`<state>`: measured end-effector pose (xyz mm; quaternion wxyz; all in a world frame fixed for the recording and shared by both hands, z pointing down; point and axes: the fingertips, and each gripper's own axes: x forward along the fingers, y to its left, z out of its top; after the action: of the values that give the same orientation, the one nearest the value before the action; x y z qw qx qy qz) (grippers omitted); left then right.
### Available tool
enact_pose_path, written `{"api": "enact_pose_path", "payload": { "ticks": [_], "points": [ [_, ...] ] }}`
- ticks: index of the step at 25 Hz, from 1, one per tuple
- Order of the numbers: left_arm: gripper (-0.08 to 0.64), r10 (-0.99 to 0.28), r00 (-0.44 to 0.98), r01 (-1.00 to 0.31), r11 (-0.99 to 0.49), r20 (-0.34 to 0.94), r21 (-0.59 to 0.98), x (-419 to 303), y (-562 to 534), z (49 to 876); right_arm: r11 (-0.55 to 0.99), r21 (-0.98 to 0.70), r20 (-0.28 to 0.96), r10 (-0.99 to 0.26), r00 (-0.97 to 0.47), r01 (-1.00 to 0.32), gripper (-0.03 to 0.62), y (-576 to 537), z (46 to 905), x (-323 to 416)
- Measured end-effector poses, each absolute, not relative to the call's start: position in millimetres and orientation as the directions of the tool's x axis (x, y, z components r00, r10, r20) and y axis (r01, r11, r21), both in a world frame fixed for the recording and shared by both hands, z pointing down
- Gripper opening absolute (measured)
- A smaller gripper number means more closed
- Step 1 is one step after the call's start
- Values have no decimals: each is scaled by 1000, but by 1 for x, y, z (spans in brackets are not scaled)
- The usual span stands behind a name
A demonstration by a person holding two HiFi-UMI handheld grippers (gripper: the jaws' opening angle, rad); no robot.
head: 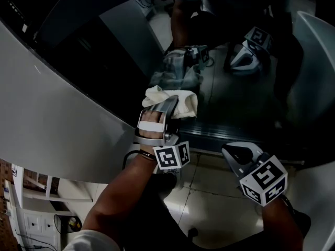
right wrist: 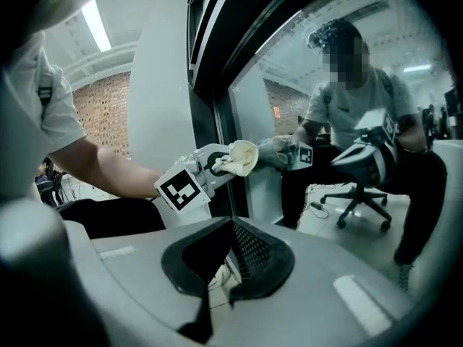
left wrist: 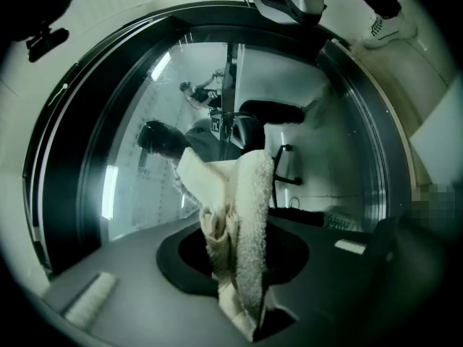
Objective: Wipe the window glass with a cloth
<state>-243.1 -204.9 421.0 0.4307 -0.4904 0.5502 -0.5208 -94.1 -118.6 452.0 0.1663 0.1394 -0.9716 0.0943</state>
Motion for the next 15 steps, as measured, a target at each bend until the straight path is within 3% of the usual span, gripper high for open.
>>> {"api": "enact_pose_path", "payload": {
  "ticks": [15],
  "points": [
    [110, -979, -150, -77, -126, 137, -989, -239, -204, 464, 940, -151, 364, -235, -901, -306, 0, -118, 459, -92]
  ]
}}
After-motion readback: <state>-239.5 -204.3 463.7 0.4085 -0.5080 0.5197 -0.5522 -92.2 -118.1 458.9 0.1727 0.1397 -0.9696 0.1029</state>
